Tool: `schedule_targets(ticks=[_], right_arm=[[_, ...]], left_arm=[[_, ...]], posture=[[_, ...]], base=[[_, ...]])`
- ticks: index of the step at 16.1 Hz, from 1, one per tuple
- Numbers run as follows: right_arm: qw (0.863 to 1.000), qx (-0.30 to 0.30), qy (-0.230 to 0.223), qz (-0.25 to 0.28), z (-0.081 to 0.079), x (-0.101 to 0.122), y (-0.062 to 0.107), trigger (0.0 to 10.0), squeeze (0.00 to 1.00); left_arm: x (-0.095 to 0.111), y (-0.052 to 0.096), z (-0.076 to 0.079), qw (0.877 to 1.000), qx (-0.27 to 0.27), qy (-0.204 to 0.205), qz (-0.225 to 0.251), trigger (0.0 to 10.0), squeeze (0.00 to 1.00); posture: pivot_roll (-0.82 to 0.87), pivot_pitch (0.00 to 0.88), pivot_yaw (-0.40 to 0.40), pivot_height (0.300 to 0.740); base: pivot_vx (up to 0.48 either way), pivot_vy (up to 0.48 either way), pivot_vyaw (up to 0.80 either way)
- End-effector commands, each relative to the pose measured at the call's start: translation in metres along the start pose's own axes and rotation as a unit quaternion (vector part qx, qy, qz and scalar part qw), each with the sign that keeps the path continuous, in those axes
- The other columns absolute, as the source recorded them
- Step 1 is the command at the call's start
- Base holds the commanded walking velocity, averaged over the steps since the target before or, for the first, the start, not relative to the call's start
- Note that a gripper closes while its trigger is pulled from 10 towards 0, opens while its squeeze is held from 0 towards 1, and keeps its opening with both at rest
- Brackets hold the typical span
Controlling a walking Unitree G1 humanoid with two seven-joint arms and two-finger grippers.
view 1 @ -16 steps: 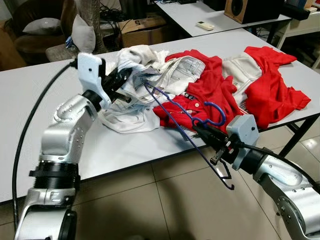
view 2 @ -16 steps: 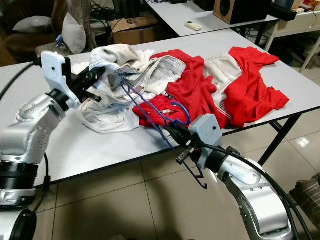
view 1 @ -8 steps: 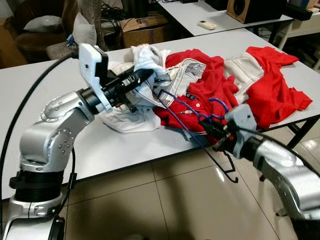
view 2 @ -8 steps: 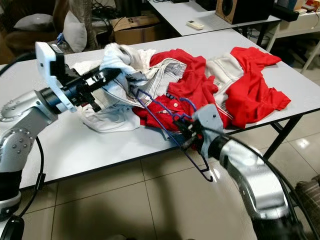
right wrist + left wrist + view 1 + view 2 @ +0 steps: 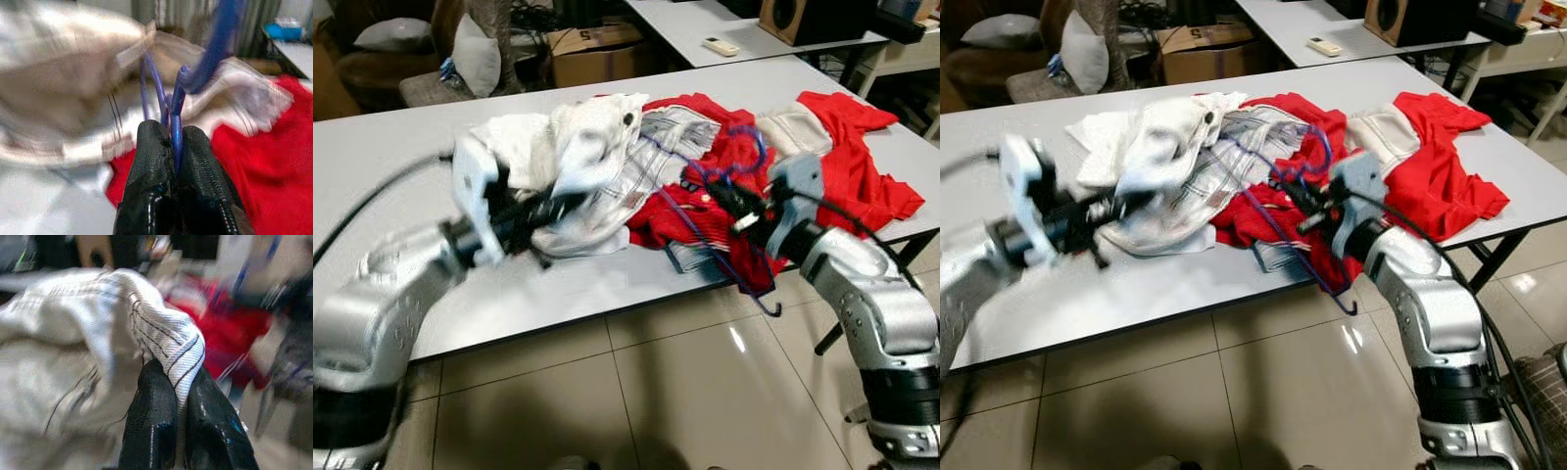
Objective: Hang hanger
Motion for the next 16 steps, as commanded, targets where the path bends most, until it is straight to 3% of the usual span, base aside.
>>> schedule_targets(ticks=[1,2,3,4,6,8,9,11,12,13,14,15,16], right_arm=[[0.999,0.011,0.004,0.052,-0.001,0.021,0.001,10.0,0.00],[0.998,0.019,0.004,0.061,-0.003,0.023,0.000,10.0,0.00],[0.998,0.024,0.004,0.066,-0.005,0.024,-0.001,10.0,0.00],[0.997,0.028,0.004,0.069,-0.007,0.025,-0.001,10.0,0.00],[0.997,0.040,0.009,0.069,-0.012,0.024,0.000,10.0,0.00],[0.996,0.047,0.016,0.067,-0.015,0.023,0.000,10.0,0.00],[0.996,0.048,0.017,0.067,-0.015,0.023,0.000,10.0,0.00],[0.996,0.050,0.022,0.073,-0.017,0.025,-0.001,10.0,0.00],[0.995,0.050,0.025,0.076,-0.018,0.025,0.000,10.0,0.00],[0.995,0.051,0.028,0.078,-0.019,0.026,0.000,10.0,0.00],[0.995,0.051,0.029,0.079,-0.019,0.026,0.001,10.0,0.00],[0.995,0.052,0.030,0.080,-0.020,0.026,0.002,10.0,0.00],[0.995,0.050,0.031,0.081,-0.021,0.025,0.004,10.0,0.00]], left_arm=[[-0.016,0.004,-0.007,0.999,0.037,-0.021,-0.034,0.0,0.00],[-0.023,0.007,-0.013,0.996,0.072,-0.032,-0.045,2.3,0.00],[-0.028,0.011,-0.023,0.992,0.110,-0.028,-0.051,10.0,0.00],[-0.032,0.016,-0.028,0.990,0.121,-0.029,-0.064,10.0,1.00],[-0.020,0.032,-0.041,0.989,0.136,-0.036,-0.055,10.0,1.00],[0.019,0.033,-0.044,0.992,0.114,-0.034,0.036,10.0,1.00],[0.024,0.032,-0.044,0.992,0.111,-0.033,0.050,10.0,1.00],[0.058,0.016,-0.041,0.989,0.080,-0.032,0.116,10.0,1.00],[0.068,0.004,-0.048,0.986,0.104,-0.026,0.129,10.0,1.00],[0.072,0.002,-0.061,0.980,0.151,-0.034,0.122,10.0,1.00],[0.074,0.003,-0.069,0.977,0.175,-0.043,0.118,10.0,0.94],[0.075,0.005,-0.080,0.969,0.211,-0.075,0.099,10.0,0.43],[0.067,0.013,-0.096,0.948,0.262,-0.177,0.007,10.0,0.00]], posture=[[-0.09,0.000,0.036,0.740],[-0.09,0.000,0.037,0.740],[-0.09,0.000,0.038,0.740],[-0.09,0.000,0.039,0.740],[-0.09,0.000,0.038,0.740],[-0.09,0.000,0.039,0.740],[-0.09,0.000,0.039,0.740],[-0.09,0.000,0.051,0.740],[-0.09,0.000,0.056,0.740],[-0.10,0.000,0.060,0.740],[-0.10,0.000,0.060,0.740],[-0.10,0.000,0.069,0.740],[-0.10,0.000,0.075,0.740]], base=[[0.000,0.000,0.00],[0.000,0.000,0.00],[0.000,0.000,0.00],[0.000,0.000,0.00],[0.000,0.000,0.00],[0.000,0.000,0.00],[0.000,0.000,0.00],[0.000,0.000,0.00],[0.000,0.000,0.00],[0.000,0.000,0.00],[0.000,0.000,0.00],[0.000,0.000,0.00],[0.000,0.000,0.00]])
Point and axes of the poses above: a point about 5 cm out from each wrist's last joint towards the gripper, its own y axis pointing back from the gripper into the wrist, its own x axis along the axis of the wrist's last joint, z = x × y, the point moved 2 cm from there along -y, pointing out of the wrist towards the gripper, and after that the axes turned 2 degrees about y, right-handed, at the moved point
